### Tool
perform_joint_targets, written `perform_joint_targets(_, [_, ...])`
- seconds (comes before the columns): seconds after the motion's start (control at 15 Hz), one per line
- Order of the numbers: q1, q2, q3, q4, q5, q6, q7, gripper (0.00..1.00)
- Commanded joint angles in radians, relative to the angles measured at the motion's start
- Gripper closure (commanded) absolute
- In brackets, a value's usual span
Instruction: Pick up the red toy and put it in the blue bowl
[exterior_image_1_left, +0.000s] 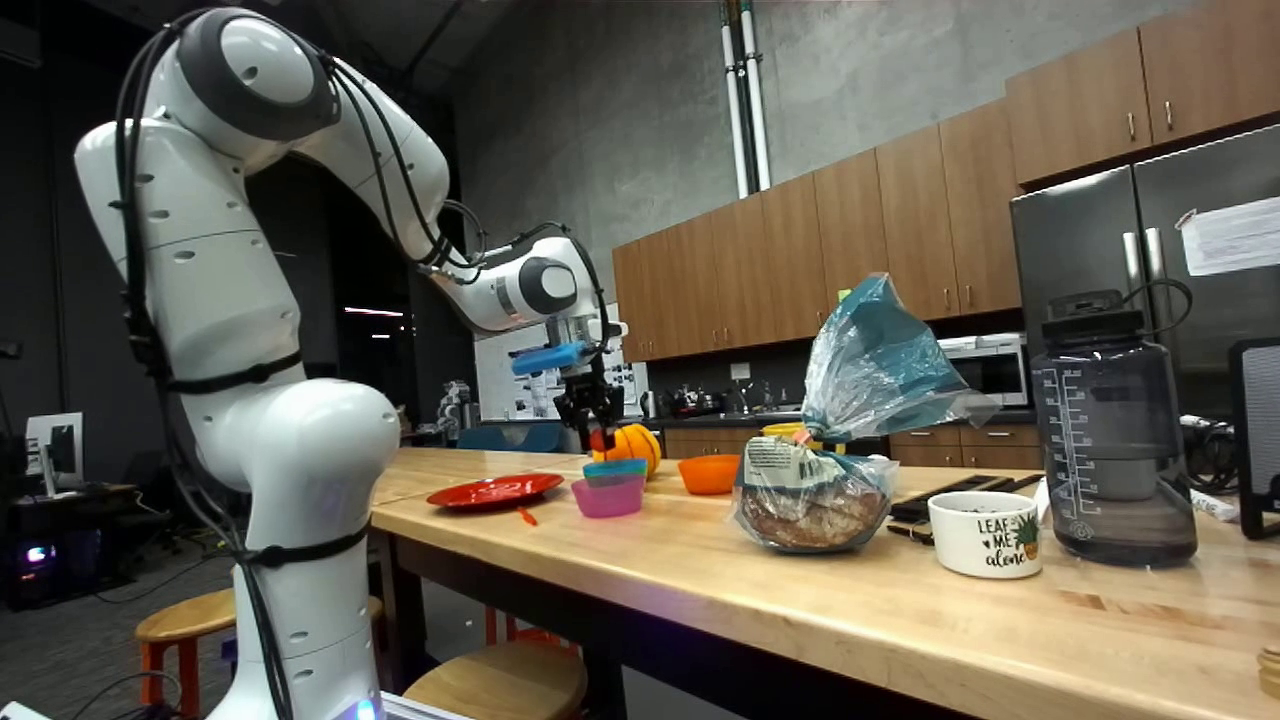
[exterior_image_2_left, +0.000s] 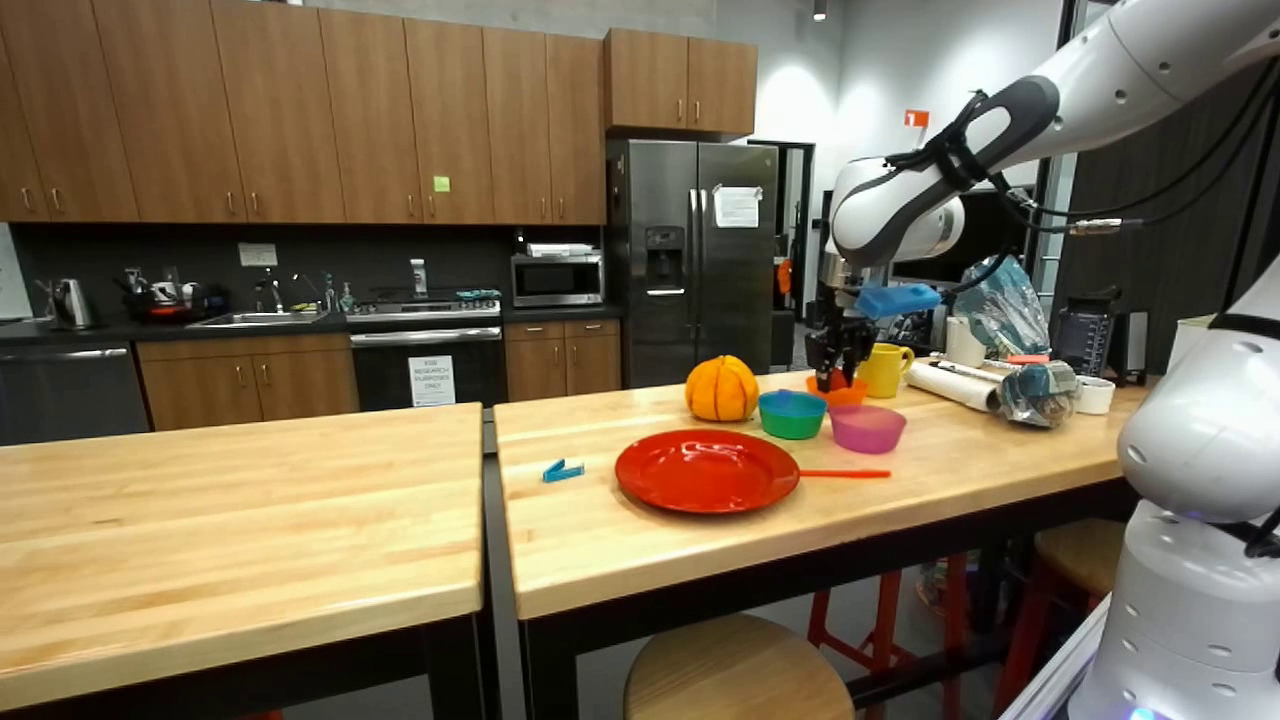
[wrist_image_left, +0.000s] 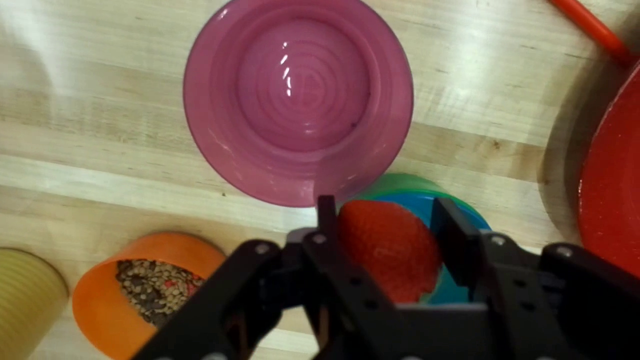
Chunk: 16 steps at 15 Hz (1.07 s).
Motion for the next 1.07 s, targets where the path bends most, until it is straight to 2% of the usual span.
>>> perform_joint_targets(0.0, [0.009, 0.028, 0.012, 0.014, 0.004, 0.010, -0.007, 0.75])
perform_joint_targets(1.0, [0.012, 0.150, 0.048, 0.058, -0.018, 0.092, 0.016, 0.75])
